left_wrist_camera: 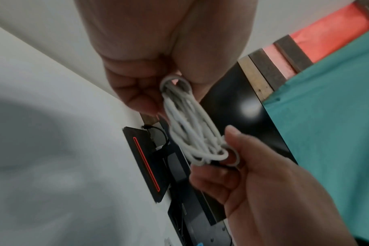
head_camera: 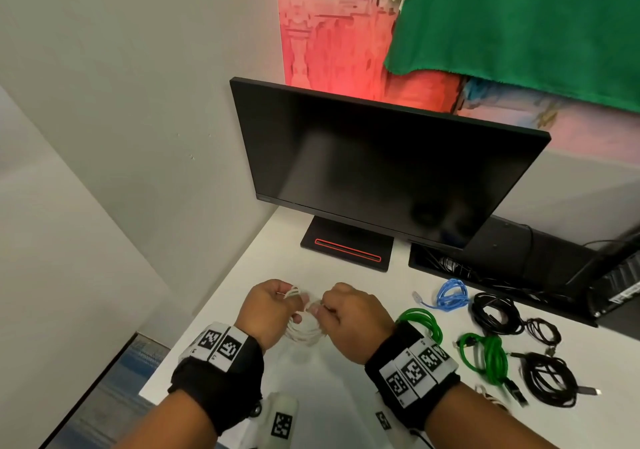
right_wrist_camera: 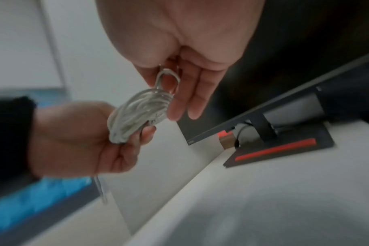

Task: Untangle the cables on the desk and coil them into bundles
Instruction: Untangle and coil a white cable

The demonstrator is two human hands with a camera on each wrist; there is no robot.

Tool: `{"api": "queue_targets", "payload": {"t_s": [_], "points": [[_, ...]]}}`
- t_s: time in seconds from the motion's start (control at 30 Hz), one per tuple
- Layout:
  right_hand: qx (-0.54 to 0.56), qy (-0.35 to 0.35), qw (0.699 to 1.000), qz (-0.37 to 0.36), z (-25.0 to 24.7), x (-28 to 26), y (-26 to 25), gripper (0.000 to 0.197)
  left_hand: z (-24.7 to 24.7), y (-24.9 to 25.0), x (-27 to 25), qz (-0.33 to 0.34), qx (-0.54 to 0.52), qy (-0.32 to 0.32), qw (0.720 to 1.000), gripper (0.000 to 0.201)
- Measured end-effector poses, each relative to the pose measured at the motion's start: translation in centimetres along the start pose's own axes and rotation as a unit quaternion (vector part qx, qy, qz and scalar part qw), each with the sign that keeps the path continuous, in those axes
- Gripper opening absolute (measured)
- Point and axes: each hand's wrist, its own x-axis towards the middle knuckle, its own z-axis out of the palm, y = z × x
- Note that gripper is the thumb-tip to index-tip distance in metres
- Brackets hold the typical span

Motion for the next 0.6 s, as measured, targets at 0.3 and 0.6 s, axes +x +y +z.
{"api": "queue_targets", "payload": {"t_s": [0.3,0.6], "points": [[0.407,0.141,0.883,0.185,-0.5,0.0,1.2,0.027,-0.4,0.3,-0.3,0.118,0.101,-0.100,0.983,0.023],[0.426,0.138,0.835,0.320,1.1,1.9,1.9,0.021,3.0,1.9,-2.5,0.194,0.168,-0.167,0.952,0.015]]}}
